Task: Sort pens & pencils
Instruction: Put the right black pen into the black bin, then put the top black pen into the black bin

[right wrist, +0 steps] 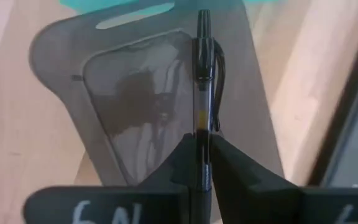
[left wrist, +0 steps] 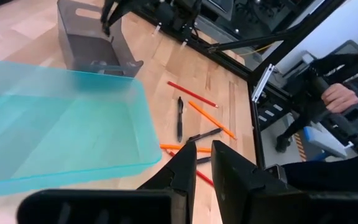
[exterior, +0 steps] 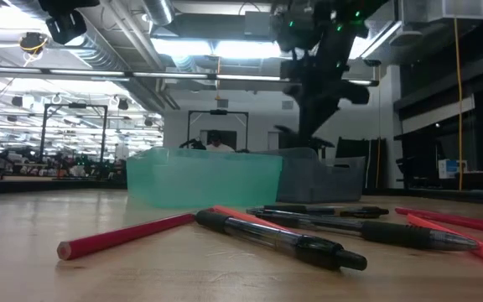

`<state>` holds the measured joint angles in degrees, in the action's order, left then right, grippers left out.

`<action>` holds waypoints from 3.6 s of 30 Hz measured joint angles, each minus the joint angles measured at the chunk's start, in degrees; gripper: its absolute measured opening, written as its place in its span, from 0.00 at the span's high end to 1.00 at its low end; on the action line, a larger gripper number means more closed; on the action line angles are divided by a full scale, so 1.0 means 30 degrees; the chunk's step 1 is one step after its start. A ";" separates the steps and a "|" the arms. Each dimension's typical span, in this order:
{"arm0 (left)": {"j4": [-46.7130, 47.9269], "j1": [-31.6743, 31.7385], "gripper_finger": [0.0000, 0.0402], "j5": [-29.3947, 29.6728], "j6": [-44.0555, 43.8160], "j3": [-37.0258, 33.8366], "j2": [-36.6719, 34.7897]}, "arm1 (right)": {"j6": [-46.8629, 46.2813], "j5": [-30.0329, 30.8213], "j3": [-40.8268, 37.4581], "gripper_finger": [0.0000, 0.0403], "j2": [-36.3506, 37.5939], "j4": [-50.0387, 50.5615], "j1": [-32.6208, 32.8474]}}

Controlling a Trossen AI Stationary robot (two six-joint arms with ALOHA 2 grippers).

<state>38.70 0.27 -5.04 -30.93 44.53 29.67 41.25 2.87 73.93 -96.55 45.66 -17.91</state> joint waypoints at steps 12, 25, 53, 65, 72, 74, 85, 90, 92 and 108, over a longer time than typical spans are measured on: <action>0.0011 0.0000 0.89 0.0007 0.0558 0.0000 -0.0015 | 0.0352 -0.1172 -0.0015 0.90 -0.2687 -0.0444 -0.0408; 0.1112 0.0005 0.89 0.0030 0.0536 0.0005 -0.0007 | 0.0183 -0.1438 -0.0015 0.80 -0.2821 -0.0099 -0.0676; 0.1093 0.0000 0.89 0.0029 0.0176 0.0000 -0.0014 | -1.0338 -0.5693 0.3863 0.72 -0.2836 0.3378 0.8845; 0.1095 0.0004 0.89 0.0022 -0.1087 0.0001 0.0094 | -1.8222 -0.1659 0.1338 0.72 -0.2836 -0.1589 1.0453; 0.1087 0.0001 0.89 0.0015 -0.1082 0.0007 0.0250 | -2.0619 -0.1303 0.1122 0.72 -0.2846 -0.1886 1.0431; 0.1119 0.0005 0.89 0.0015 -0.1074 0.0007 0.0287 | -2.0665 -0.1303 0.1122 0.72 -0.3010 -0.1891 1.0431; 0.2234 0.0005 0.89 0.0007 -0.1018 0.0004 0.0273 | -1.9239 -0.2535 0.1122 0.72 -0.5517 -0.1892 1.0424; 0.2324 0.0007 0.89 0.0007 -0.1016 0.0007 0.0276 | -1.8847 -0.2882 0.1122 0.72 -0.5648 -0.1864 1.0424; 0.2324 0.0005 0.89 0.0007 -0.1016 0.0005 0.0272 | -1.8656 -0.2891 0.1122 0.72 -0.5648 -0.1841 1.0424; 0.2382 0.0001 0.89 0.0007 -0.1023 0.0007 0.0277 | -1.7589 -0.2827 0.1122 0.72 -0.5829 -0.1879 1.0424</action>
<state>45.84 0.27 -5.02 -34.00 44.56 30.50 -11.52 -5.61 77.30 -114.04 40.03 13.37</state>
